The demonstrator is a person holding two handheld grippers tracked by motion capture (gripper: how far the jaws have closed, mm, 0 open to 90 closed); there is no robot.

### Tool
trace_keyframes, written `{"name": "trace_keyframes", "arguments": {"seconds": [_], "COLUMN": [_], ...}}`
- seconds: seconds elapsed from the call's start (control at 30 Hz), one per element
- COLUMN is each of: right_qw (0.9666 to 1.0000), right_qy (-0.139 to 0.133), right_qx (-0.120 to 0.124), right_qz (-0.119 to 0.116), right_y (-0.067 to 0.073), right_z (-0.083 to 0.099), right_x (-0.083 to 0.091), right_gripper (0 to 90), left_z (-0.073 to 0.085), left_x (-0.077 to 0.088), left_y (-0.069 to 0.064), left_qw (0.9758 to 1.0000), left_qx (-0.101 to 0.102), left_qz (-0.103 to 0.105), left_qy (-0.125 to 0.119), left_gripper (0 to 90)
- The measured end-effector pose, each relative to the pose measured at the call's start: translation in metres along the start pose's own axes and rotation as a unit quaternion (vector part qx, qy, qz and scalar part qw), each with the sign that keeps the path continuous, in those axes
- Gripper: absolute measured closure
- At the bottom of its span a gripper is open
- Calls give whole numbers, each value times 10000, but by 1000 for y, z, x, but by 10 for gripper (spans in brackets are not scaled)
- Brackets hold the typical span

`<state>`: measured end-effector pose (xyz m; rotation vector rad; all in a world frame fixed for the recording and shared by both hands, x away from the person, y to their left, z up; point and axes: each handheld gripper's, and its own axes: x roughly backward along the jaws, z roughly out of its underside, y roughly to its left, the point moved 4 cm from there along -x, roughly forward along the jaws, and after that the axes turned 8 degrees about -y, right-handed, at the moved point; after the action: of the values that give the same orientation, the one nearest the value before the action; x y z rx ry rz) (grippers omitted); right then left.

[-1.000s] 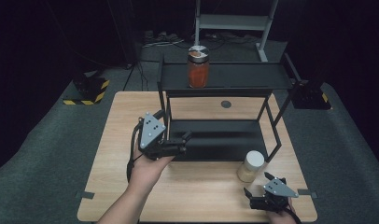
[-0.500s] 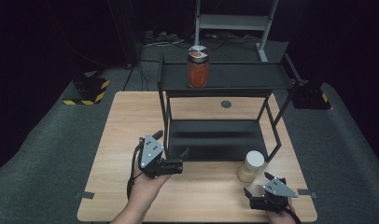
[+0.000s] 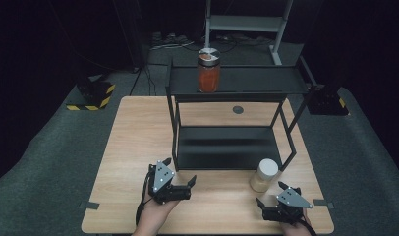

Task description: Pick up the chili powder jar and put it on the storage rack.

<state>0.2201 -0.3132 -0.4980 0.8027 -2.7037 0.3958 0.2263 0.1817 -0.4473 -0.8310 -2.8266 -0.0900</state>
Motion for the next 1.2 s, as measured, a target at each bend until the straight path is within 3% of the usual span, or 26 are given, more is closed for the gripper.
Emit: {"name": "trace_keyframes", "arguments": {"seconds": [0.4,0.53,0.63,0.67,0.77,0.87,1.03,1.1,1.2], "right_qw": [10000,10000,10000,10000,10000,10000,9999,9999,9999], "right_qy": [17,30,27,28,41,53,-3,-17,-134], "right_qx": [-10,-6,-5,-9,-21,-40,-119,-105,-68], "right_qz": [12,26,39,40,51,59,71,46,18], "right_y": [0,1,1,1,0,0,-1,-1,-1], "right_z": [0,-1,-1,-1,-1,-1,0,1,4], "right_x": [0,-1,-1,-1,-1,-1,0,1,3], "right_gripper": [3,4,4,3,3,3,4,3,3], "left_z": [40,48,54,54,54,52,55,54,54], "left_x": [4,9,11,11,12,8,11,10,10], "left_y": [10,12,14,13,9,1,-11,-10,-8], "left_qw": [9978,9959,9945,9926,9916,9869,9835,9826,9840], "left_qx": [49,-152,-195,-285,-509,-865,-1256,-1297,-1184], "left_qz": [-123,-239,-270,-323,-327,-273,-318,-246,-264], "left_qy": [653,854,998,1132,1147,1336,1264,1310,1308], "left_gripper": [2,2,2,3,3,4,9,9,9]}}
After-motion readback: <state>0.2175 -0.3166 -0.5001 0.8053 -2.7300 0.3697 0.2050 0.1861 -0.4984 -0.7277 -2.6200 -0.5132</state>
